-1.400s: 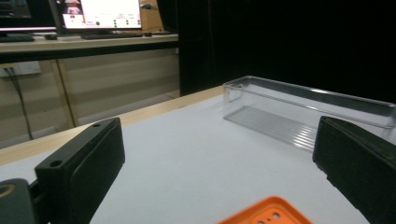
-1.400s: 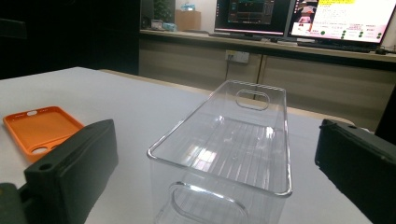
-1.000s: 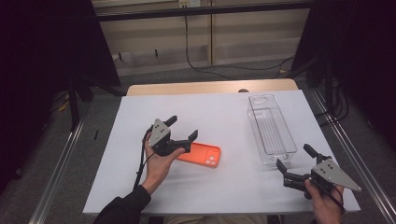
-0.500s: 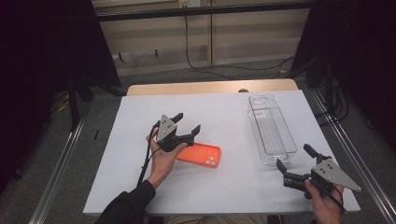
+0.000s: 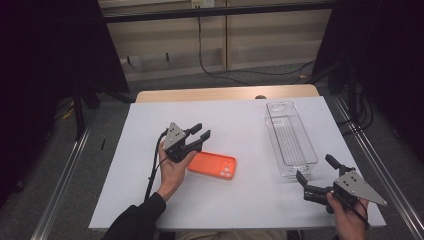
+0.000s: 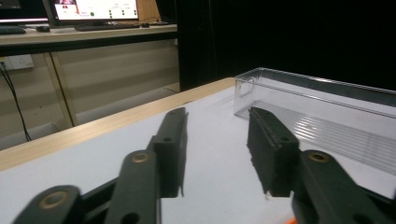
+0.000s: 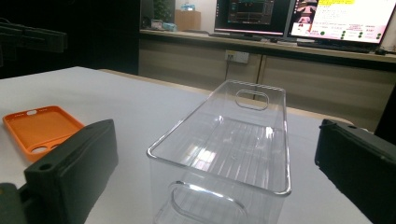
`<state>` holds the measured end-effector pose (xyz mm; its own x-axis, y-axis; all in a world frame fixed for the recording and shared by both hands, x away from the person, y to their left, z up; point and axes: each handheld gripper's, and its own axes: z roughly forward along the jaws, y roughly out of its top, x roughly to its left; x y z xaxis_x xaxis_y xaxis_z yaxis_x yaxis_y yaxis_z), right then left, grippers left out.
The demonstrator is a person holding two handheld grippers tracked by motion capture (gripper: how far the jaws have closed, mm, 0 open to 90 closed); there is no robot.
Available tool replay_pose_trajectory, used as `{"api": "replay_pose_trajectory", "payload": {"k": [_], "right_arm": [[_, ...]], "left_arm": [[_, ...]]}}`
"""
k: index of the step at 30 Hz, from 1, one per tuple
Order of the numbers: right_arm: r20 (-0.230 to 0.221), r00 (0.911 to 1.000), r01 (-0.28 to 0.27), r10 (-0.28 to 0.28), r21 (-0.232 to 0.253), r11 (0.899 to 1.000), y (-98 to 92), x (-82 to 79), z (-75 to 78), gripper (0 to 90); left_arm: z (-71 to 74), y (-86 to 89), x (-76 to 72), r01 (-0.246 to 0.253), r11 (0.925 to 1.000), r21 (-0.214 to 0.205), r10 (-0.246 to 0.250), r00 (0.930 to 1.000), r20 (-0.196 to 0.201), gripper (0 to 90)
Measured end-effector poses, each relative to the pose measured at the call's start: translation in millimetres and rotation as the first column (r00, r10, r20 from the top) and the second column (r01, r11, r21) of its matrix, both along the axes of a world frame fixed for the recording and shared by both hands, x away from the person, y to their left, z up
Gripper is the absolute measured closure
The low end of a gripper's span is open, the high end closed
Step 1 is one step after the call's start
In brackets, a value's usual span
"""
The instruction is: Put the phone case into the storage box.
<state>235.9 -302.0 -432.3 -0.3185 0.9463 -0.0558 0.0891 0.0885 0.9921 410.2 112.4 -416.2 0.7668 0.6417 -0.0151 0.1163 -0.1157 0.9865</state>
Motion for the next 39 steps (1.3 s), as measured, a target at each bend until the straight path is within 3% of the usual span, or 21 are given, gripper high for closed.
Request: {"api": "replay_pose_trajectory", "payload": {"k": [1, 10, 20, 21, 26, 31, 32, 34, 35, 38, 39], "right_arm": [[0.000, 1.0000, -0.002, 0.002, 0.001, 1.000, 0.1, -0.1, 0.1, 0.0], [0.001, 1.0000, -0.004, 0.004, 0.002, 1.000, 0.1, -0.3, 0.0, 0.0], [-0.001, 1.0000, 0.001, -0.001, -0.002, 1.000, -0.1, -0.1, 0.2, 0.0], [0.000, 1.0000, 0.002, -0.002, -0.003, 1.000, -0.2, -0.1, 0.2, 0.0], [0.002, 1.0000, 0.001, -0.001, -0.001, 1.000, -0.5, -0.2, 0.3, 0.0], [0.001, 1.0000, -0.001, 0.001, -0.001, 1.000, 0.0, 0.2, 0.1, 0.0], [0.000, 1.0000, -0.002, 0.002, -0.002, 1.000, 0.1, 0.1, 0.1, 0.0], [0.001, 1.0000, 0.000, 0.000, -0.002, 1.000, -0.1, 0.0, 0.2, 0.0], [0.002, 1.0000, 0.000, 0.000, -0.002, 1.000, -0.3, -0.1, 0.2, 0.0], [0.001, 1.0000, 0.001, -0.001, -0.001, 1.000, -0.5, 0.0, 0.2, 0.0], [0.001, 1.0000, 0.000, 0.000, -0.001, 1.000, -0.4, -0.1, 0.2, 0.0]], "left_arm": [[-0.1, 0.2, -0.6, -0.009, 0.9999, 0.009, 0.009, 0.9999, 0.005, 69.8], [1.1, 0.9, -0.9, 0.011, 0.9998, 0.019, -0.011, 0.9999, -0.003, 89.5], [6.1, 2.1, 7.2, 0.029, 0.9968, 0.074, -0.020, 0.9937, -0.110, 90.0], [7.1, 2.7, 9.4, 0.025, 0.9951, 0.096, -0.014, 0.9928, -0.119, 90.0], [3.6, 0.3, 17.6, 0.057, 0.9869, 0.151, -0.024, 0.9771, -0.212, 90.0], [0.0, -3.2, 21.6, 0.081, 0.9766, 0.199, -0.027, 0.9655, -0.259, 90.0], [0.4, -3.4, 24.1, 0.102, 0.9742, 0.201, -0.042, 0.9584, -0.282, 90.0], [1.5, -3.7, 27.8, 0.103, 0.9736, 0.204, -0.038, 0.9537, -0.298, 90.0], [2.0, -3.9, 29.5, 0.103, 0.9739, 0.202, -0.035, 0.9481, -0.316, 90.0], [1.8, -4.9, 33.5, 0.109, 0.9689, 0.222, -0.027, 0.9398, -0.341, 90.0], [1.2, -5.4, 34.5, 0.112, 0.9671, 0.229, -0.024, 0.9336, -0.358, 90.0]]}}
